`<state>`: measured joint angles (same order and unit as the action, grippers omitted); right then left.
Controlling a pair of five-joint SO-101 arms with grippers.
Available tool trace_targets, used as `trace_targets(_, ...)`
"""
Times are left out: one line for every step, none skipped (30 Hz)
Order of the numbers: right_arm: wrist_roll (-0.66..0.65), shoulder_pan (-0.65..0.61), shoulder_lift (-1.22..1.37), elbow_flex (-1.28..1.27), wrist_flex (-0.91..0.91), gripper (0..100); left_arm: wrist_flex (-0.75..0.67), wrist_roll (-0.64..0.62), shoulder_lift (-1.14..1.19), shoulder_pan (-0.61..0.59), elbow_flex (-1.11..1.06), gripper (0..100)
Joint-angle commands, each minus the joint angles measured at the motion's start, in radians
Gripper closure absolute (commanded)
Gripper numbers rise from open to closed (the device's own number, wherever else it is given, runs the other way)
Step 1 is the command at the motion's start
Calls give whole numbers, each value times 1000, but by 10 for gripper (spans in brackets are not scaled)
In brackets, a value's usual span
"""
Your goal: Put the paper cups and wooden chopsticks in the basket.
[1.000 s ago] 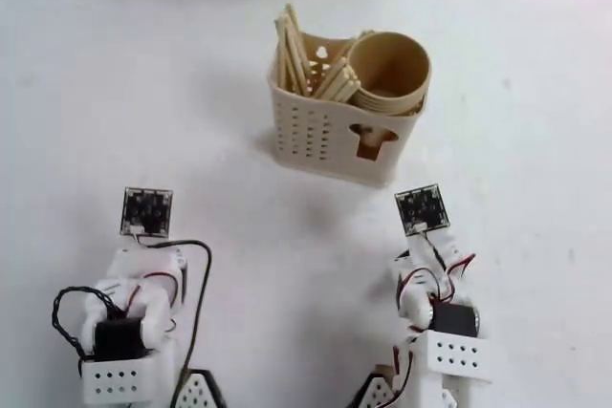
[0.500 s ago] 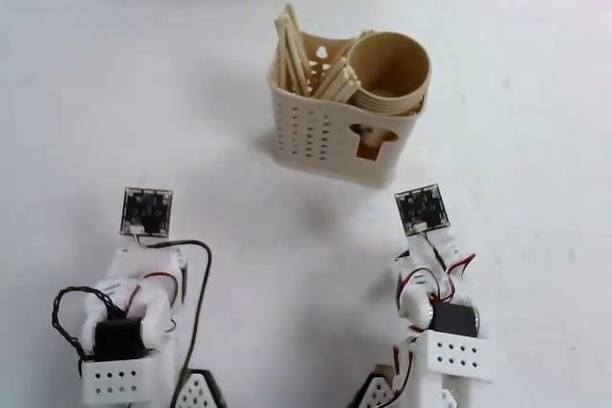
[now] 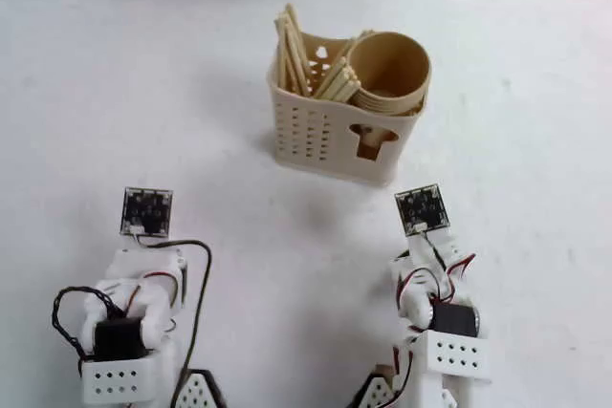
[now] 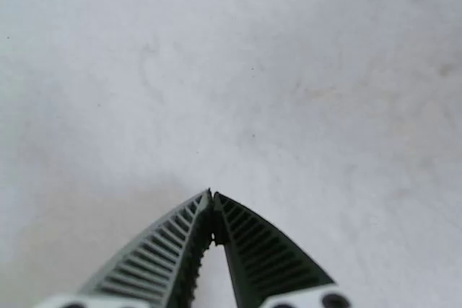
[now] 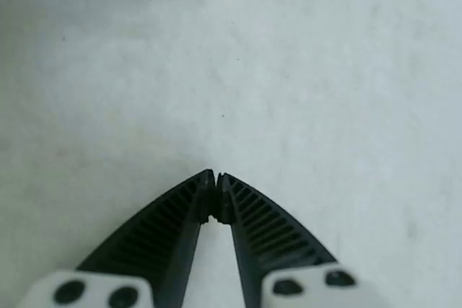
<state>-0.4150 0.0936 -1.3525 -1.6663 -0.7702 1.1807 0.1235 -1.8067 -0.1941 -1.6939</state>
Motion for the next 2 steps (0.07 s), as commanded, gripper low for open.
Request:
trace_targets(-9,-10,-10,0,16,981,3,-9,-10,-12,0,975)
trace_targets(-9,-10,-10,0,16,981,3,-9,-10,-12,0,975)
